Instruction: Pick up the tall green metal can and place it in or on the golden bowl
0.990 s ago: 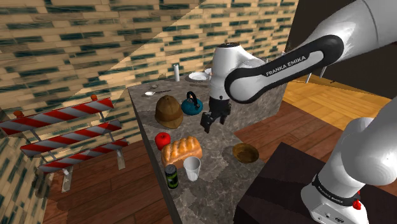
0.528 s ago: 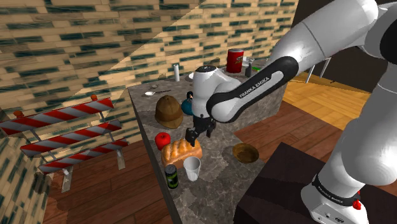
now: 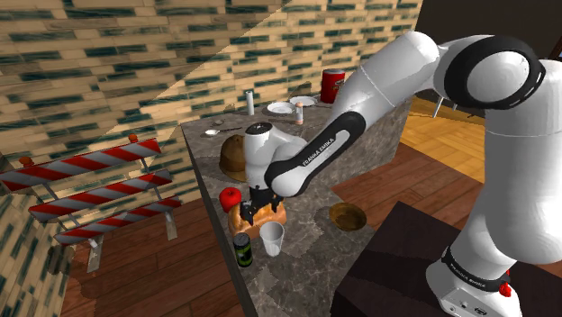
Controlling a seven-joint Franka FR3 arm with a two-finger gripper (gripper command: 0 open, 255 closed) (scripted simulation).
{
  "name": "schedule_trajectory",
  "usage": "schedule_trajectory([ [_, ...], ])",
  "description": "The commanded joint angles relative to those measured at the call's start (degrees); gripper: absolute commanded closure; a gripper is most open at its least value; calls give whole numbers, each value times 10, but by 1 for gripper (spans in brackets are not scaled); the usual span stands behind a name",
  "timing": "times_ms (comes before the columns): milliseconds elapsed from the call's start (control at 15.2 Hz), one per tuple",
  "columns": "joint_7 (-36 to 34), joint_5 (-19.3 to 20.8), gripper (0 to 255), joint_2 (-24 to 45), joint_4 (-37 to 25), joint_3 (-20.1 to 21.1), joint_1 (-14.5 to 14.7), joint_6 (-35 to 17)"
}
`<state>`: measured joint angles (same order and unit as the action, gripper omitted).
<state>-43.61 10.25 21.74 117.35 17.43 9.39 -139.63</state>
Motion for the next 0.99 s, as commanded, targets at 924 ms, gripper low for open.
schedule_trajectory([
  [924,-75,48,0,263,-241,-45,82,2],
])
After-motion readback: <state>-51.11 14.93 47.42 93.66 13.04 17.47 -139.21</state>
